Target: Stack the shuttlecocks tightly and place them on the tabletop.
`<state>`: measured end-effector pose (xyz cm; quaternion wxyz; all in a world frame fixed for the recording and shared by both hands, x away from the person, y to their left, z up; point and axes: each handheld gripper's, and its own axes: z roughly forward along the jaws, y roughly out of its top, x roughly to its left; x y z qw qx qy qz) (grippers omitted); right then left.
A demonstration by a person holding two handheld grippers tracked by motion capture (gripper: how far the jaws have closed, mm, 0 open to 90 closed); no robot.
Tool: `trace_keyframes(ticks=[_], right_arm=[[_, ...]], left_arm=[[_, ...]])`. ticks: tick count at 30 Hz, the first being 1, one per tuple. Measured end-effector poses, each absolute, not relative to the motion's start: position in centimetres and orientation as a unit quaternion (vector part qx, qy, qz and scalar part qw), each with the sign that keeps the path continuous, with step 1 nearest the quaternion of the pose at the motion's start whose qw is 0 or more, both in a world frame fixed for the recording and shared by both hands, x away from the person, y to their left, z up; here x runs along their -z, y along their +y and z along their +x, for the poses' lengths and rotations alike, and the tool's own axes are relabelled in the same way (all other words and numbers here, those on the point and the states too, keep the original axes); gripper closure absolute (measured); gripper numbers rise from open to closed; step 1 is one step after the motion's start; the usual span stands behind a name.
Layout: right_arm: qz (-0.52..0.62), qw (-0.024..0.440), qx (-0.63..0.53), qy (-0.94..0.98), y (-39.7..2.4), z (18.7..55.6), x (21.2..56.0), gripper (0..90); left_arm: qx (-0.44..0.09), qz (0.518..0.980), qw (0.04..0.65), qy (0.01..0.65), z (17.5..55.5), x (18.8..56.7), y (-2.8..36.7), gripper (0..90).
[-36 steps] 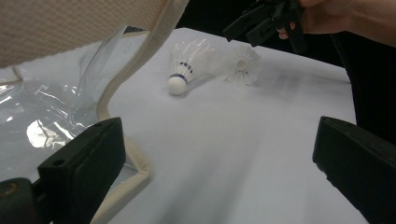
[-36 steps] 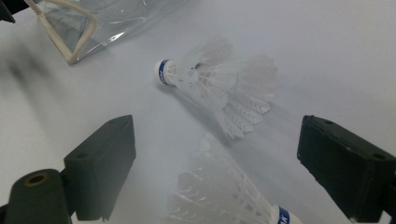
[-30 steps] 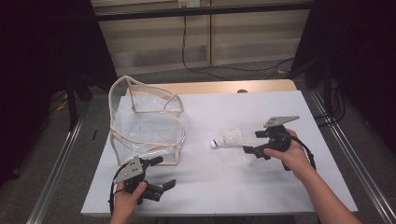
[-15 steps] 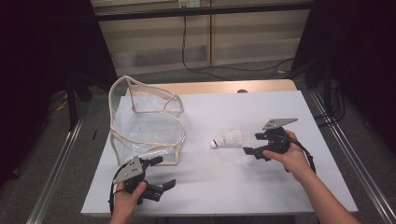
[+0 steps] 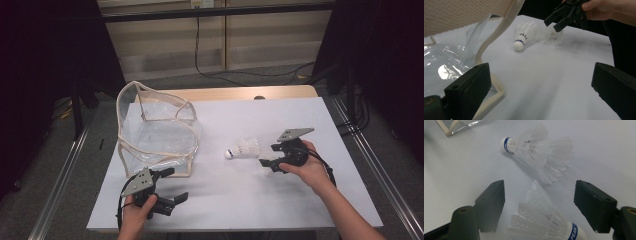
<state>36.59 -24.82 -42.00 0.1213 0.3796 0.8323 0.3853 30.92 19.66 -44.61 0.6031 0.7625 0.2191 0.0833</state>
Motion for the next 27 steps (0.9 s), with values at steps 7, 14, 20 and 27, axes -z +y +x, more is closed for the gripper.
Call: trace_keyframes(ticks=[7,14,20,27], right_arm=[[0.381,0.124,-0.38,0.834,-25.0,36.5,42.1,27.6],[0.385,0.128,-0.383,0.83,-25.7,36.5,41.8,31.7],[0.388,0.133,-0.387,0.826,-26.5,36.4,41.6,36.7],[0.394,0.14,-0.388,0.821,-27.5,36.3,41.3,46.1]], left_arm=[[-0.085,0.764,0.602,0.218,30.9,44.6,19.7,2.8],[-0.085,0.764,0.602,0.218,30.9,44.6,19.7,2.8],[-0.083,0.763,0.603,0.22,30.9,44.6,19.6,2.8],[-0.086,0.764,0.601,0.218,30.9,44.6,19.7,2.8]])
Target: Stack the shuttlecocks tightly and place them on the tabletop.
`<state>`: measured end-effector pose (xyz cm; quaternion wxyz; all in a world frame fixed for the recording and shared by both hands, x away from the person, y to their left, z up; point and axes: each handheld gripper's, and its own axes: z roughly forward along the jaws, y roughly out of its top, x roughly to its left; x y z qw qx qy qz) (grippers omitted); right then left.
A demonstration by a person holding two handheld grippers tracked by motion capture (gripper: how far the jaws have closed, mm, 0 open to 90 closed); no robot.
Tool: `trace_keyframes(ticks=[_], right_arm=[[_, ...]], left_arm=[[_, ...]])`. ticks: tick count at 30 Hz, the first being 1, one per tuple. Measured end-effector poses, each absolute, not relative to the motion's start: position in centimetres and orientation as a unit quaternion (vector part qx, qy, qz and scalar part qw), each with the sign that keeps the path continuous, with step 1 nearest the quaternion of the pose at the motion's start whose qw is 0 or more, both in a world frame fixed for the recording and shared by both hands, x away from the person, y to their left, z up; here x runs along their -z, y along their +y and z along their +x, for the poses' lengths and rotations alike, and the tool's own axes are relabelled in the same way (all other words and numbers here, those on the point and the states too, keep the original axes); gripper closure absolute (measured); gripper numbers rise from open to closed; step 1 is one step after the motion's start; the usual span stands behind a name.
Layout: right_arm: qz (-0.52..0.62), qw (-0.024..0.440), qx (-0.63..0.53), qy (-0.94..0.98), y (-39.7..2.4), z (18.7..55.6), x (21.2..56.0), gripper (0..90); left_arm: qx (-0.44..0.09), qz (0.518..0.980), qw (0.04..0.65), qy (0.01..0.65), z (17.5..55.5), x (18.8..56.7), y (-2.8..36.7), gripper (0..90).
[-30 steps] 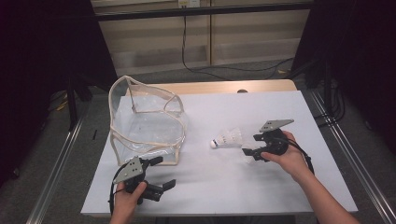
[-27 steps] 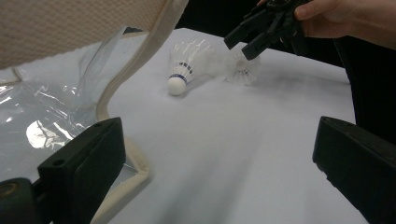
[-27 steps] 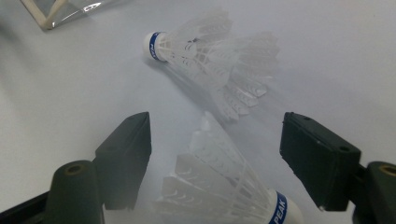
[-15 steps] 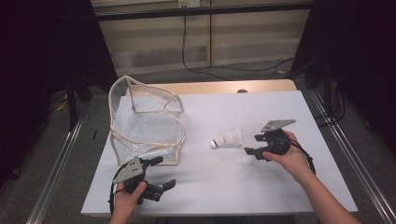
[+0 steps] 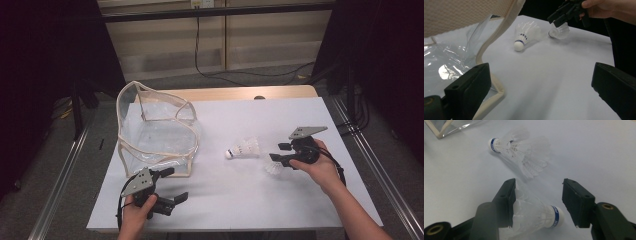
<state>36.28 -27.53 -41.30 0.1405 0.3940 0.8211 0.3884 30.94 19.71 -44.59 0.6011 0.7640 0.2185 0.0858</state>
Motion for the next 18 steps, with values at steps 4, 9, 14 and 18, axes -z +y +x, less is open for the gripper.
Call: trace_keyframes(ticks=[4,9,14,18], right_arm=[[0.399,0.144,-0.389,0.818,-28.1,36.3,41.3,53.4],[0.409,0.144,-0.393,0.811,-28.9,36.3,41.3,65.6],[0.417,0.14,-0.395,0.807,-29.5,36.4,41.4,75.7],[0.42,0.139,-0.395,0.805,-29.7,36.4,41.6,79.5]], left_arm=[[-0.083,0.762,0.603,0.22,30.9,44.6,19.6,2.8],[-0.086,0.763,0.602,0.218,30.9,44.6,19.7,2.8],[-0.085,0.763,0.602,0.219,30.9,44.6,19.7,2.8],[-0.086,0.764,0.601,0.218,30.9,44.6,19.7,2.7]])
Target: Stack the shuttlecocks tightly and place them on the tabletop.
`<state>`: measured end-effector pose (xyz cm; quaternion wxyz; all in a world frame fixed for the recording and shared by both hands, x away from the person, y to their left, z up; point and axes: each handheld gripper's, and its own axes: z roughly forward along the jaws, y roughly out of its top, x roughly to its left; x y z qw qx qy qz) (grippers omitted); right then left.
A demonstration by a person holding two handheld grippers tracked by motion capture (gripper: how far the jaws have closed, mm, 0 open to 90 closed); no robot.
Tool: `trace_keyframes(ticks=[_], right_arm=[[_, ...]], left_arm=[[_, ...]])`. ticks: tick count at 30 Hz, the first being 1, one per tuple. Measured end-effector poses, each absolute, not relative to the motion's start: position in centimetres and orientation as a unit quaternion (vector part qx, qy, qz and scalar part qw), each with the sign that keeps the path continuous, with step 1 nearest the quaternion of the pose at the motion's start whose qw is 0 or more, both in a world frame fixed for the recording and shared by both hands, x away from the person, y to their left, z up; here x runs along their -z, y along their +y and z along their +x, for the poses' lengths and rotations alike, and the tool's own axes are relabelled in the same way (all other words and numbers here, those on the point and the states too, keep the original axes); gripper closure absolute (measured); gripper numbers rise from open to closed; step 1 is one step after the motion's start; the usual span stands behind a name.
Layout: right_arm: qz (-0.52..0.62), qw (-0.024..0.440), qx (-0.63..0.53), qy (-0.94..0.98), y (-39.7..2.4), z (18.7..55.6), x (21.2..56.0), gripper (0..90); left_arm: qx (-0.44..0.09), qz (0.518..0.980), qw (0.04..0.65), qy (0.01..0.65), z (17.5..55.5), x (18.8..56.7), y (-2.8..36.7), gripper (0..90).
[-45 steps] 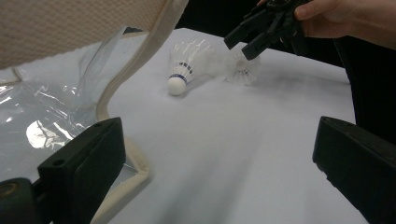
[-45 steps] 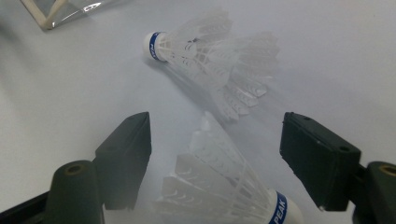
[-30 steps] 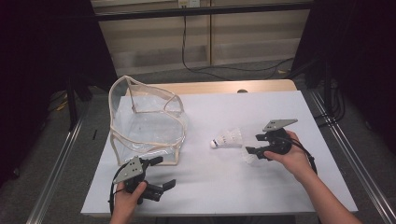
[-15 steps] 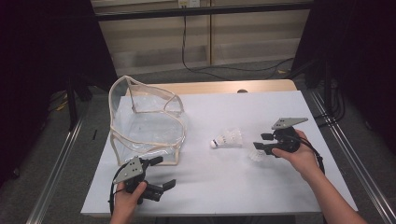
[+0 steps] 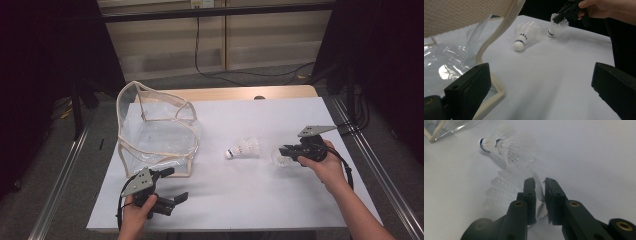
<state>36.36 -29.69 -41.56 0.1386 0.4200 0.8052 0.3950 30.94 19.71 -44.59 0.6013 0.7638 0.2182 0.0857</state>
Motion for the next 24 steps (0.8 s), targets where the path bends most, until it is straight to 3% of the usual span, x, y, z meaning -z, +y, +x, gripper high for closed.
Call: trace_keyframes(ticks=[5,12,24], right_arm=[[0.422,0.141,-0.398,0.802,-29.86,36.36,41.5,80.4],[0.419,0.141,-0.4,0.802,-29.95,36.34,41.28,88.7],[0.432,0.142,-0.42,0.786,-29.83,36.5,40.94,89.8]], left_arm=[[-0.084,0.763,0.602,0.219,30.93,44.6,19.67,2.8],[-0.083,0.763,0.602,0.22,30.91,44.61,19.65,2.8],[-0.086,0.763,0.602,0.218,30.94,44.58,19.69,2.8]])
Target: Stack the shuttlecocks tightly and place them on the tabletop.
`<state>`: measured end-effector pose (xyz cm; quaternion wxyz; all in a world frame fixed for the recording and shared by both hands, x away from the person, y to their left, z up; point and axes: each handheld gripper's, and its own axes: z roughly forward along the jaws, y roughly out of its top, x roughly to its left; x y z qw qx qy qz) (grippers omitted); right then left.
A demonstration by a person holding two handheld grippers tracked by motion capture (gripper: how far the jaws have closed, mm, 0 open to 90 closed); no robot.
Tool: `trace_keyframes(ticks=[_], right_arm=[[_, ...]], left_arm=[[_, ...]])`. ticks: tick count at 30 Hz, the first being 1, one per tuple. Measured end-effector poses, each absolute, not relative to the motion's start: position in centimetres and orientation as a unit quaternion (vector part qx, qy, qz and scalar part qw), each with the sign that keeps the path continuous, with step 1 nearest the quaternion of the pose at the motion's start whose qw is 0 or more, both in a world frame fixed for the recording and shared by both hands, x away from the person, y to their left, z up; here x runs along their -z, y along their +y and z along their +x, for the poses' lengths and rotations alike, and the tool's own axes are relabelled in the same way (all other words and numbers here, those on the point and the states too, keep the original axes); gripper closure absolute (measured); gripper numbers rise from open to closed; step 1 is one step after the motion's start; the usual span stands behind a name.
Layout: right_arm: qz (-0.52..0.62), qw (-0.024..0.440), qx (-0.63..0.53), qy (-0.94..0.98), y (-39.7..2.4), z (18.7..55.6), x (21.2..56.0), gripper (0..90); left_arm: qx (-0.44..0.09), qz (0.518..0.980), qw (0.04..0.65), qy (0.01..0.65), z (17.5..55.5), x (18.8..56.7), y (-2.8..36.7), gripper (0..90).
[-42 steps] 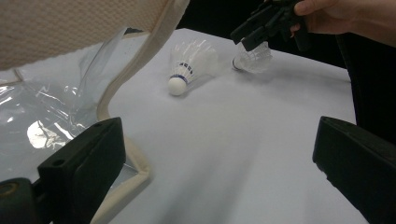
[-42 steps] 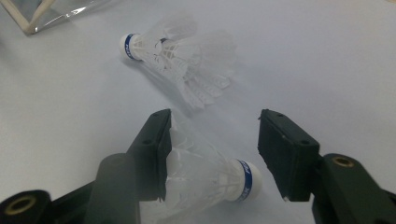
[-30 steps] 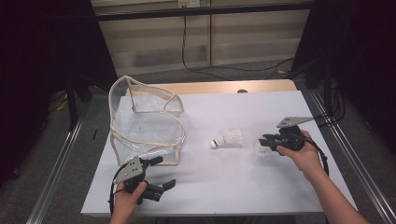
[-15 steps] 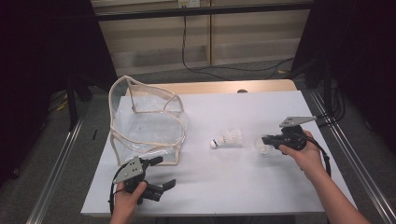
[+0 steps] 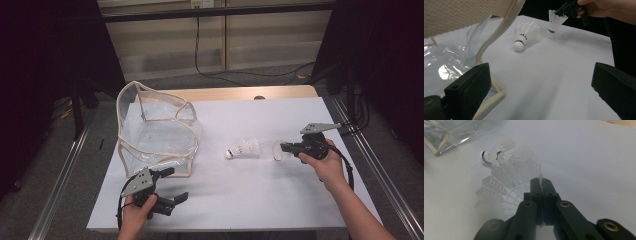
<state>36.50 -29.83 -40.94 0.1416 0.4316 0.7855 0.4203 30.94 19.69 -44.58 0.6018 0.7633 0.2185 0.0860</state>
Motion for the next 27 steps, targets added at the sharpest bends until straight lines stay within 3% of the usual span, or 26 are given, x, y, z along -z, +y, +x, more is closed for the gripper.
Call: trace_keyframes(ticks=[27], right_arm=[[0.458,0.148,-0.447,0.754,-29.3,37.7,41.3,90.0]], left_arm=[[-0.082,0.762,0.603,0.22,30.9,44.6,19.6,2.8]])
